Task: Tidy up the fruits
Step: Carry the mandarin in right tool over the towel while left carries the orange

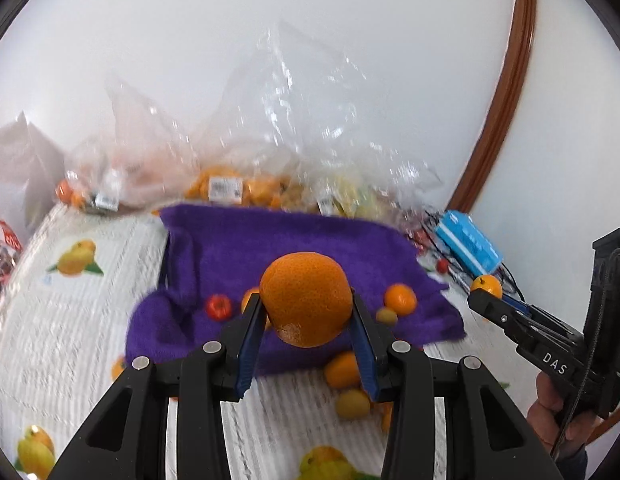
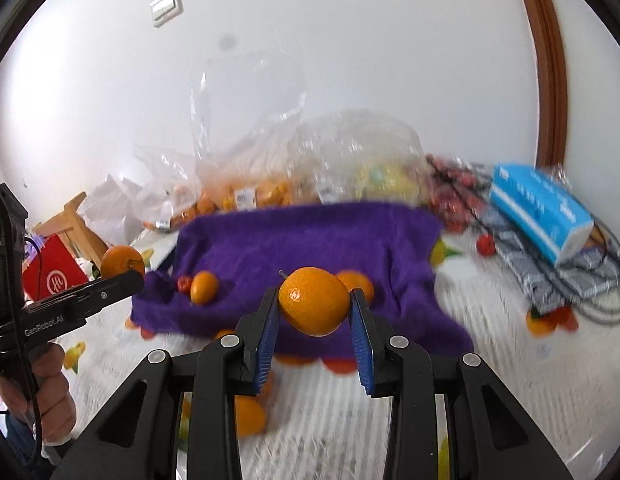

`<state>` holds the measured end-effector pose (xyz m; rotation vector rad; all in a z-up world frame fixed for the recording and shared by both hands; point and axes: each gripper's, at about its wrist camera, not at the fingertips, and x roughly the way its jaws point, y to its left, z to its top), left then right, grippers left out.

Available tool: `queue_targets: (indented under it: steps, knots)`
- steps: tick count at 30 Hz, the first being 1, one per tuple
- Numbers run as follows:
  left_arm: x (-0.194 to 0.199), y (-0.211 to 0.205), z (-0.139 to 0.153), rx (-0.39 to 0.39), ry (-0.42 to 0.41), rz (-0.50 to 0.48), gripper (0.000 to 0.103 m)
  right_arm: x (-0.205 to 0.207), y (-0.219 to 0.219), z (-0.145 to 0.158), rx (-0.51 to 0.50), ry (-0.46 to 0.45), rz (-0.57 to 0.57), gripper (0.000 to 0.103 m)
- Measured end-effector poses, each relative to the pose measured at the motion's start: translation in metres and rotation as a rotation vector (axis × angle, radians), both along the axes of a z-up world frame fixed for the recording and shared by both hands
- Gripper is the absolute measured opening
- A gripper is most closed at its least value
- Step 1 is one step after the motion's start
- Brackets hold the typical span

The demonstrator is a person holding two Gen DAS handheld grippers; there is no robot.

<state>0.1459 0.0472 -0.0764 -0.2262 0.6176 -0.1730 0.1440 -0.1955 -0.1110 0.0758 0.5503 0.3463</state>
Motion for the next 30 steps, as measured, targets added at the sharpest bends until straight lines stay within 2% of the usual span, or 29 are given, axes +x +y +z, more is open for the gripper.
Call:
queue_targets:
  steps: [8, 14, 18, 21, 23, 26, 30]
  knots:
    - [0.03, 0.006, 0.006, -0.013, -0.001, 0.038, 0.039, 0.026, 0.027, 0.027, -0.018, -0.043, 0.017, 0.035]
    - [0.045, 0.009, 0.011, 0.022, -0.045, 0.064, 0.039, 0.047, 0.037, 0.043, 0.011, -0.056, 0.023, 0.035]
    - [0.051, 0.017, -0.011, 0.028, -0.018, 0.1, 0.039, 0.057, 0.042, 0.024, -0.01, -0.05, 0.02, 0.035]
    - [0.059, 0.024, -0.028, 0.039, 0.045, 0.135, 0.039, 0.067, 0.042, -0.003, -0.034, 0.008, 0.04, 0.035]
    - [0.06, 0.031, -0.032, 0.012, 0.056, 0.147, 0.039, 0.074, 0.041, -0.012, -0.047, 0.049, 0.029, 0.035]
    - [0.06, 0.04, -0.034, -0.003, 0.051, 0.171, 0.039, 0.078, 0.038, -0.018, -0.023, 0.059, 0.041, 0.035]
    - [0.063, 0.051, -0.04, -0.059, 0.074, 0.171, 0.039, 0.081, 0.043, -0.028, -0.019, 0.065, 0.059, 0.035]
